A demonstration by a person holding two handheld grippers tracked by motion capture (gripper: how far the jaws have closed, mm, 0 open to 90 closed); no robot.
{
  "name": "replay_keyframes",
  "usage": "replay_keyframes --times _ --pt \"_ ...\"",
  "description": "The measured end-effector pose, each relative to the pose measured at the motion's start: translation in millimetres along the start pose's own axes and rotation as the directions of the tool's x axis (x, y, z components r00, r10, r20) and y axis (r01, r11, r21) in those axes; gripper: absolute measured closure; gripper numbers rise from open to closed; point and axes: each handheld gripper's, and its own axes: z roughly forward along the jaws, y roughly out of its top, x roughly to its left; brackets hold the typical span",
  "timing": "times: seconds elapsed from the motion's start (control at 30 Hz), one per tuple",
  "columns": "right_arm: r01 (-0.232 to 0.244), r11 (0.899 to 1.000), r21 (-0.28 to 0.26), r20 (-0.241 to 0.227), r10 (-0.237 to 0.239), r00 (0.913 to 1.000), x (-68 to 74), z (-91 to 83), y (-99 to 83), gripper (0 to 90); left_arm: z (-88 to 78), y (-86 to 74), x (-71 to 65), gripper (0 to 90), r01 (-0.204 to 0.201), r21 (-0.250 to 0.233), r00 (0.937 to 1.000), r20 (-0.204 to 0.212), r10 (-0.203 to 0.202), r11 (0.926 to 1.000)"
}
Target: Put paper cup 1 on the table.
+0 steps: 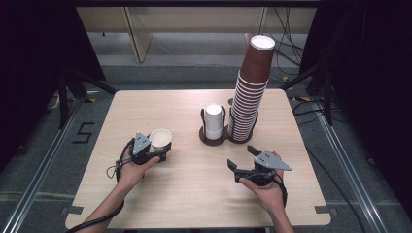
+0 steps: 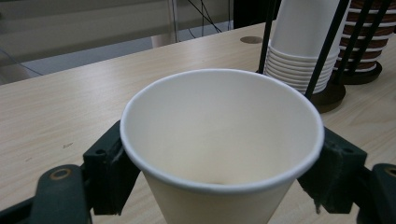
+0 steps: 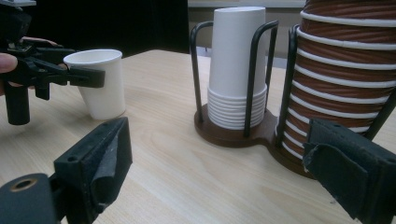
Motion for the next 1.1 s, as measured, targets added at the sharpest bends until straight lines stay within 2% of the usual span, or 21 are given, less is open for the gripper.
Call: replay_keyframes --times 0.23,0.4,0.43,0.47,0.5,0.53,0.57,0.73,0.83,0.93,0.97,1.03,1.07,1.1 --pt "0.005 1.000 0.000 0.006 -0.005 1.0000 -0.2 0.0 -0.2 9.0 -0.6 -2.7 -0.6 19.6 0.004 0.014 1.0000 0.008 -0.004 0.9999" --pt "0.017 1.000 -0.005 0.005 -0.016 0.9999 -0.3 0.6 -0.2 8.5 -1.8 -3.0 -1.4 12.2 0.005 0.014 0.9999 0.010 -0.006 0.9999" --pt "0.006 1.000 -0.008 -0.003 -0.006 1.0000 0.3 1.5 -0.6 8.3 -2.3 -3.0 -1.4 10.5 0.001 0.017 1.0000 0.010 -0.001 0.9999" --pt "0.018 1.000 -0.008 0.007 -0.018 0.9998 -0.2 1.1 -0.4 8.1 -2.1 -3.5 -1.3 9.3 0.000 0.010 0.9999 0.015 0.000 0.9999" --pt "0.017 1.000 -0.006 0.002 -0.017 0.9999 0.0 1.5 -0.6 7.9 -3.2 -3.4 -1.4 8.2 -0.003 0.020 0.9999 0.011 0.002 0.9998" --pt "-0.015 1.000 0.005 0.009 0.015 0.9998 2.4 0.4 -0.9 7.5 -3.6 -3.5 -1.5 5.6 -0.002 0.019 1.0000 0.009 0.001 0.9998" --pt "-0.001 1.000 -0.006 0.008 0.001 1.0000 1.5 1.3 -0.9 7.3 -4.3 -3.3 -1.3 1.9 0.005 0.020 0.9999 0.012 -0.005 0.9998" --pt "0.022 1.000 -0.007 -0.005 -0.022 0.9997 0.0 2.6 -0.7 7.0 -8.6 -0.6 -1.9 0.0 0.008 0.000 0.9998 0.017 -0.008 1.0000" --pt "0.012 1.000 -0.006 -0.001 -0.012 0.9999 1.3 2.9 -0.8 7.0 -13.0 1.9 -1.5 0.0 0.013 -0.002 0.9999 0.008 -0.013 0.9999" --pt "0.009 1.000 0.002 0.010 -0.009 0.9999 1.7 1.8 0.1 7.0 -19.1 7.0 0.0 0.0 0.017 -0.021 0.9999 0.001 -0.016 0.9996" --pt "0.002 1.000 0.011 0.000 -0.002 1.0000 1.6 1.3 0.8 7.0 -21.8 9.6 0.3 0.0 0.014 -0.035 0.9999 0.000 -0.014 0.9993" --pt "0.016 1.000 -0.007 0.002 -0.016 0.9999 0.2 1.3 1.6 7.0 -26.6 13.4 0.2 0.0 0.012 -0.044 0.9999 0.008 -0.012 0.9990" --pt "0.001 1.000 0.004 0.002 -0.001 1.0000 1.0 0.2 2.0 7.0 -28.2 14.5 -0.2 0.0 0.013 -0.052 0.9999 0.009 -0.012 0.9986" --pt "0.004 1.000 -0.003 0.002 -0.004 1.0000 0.6 0.4 2.2 7.0 -29.8 15.8 -0.9 0.0 0.012 -0.065 0.9999 0.010 -0.011 0.9978"
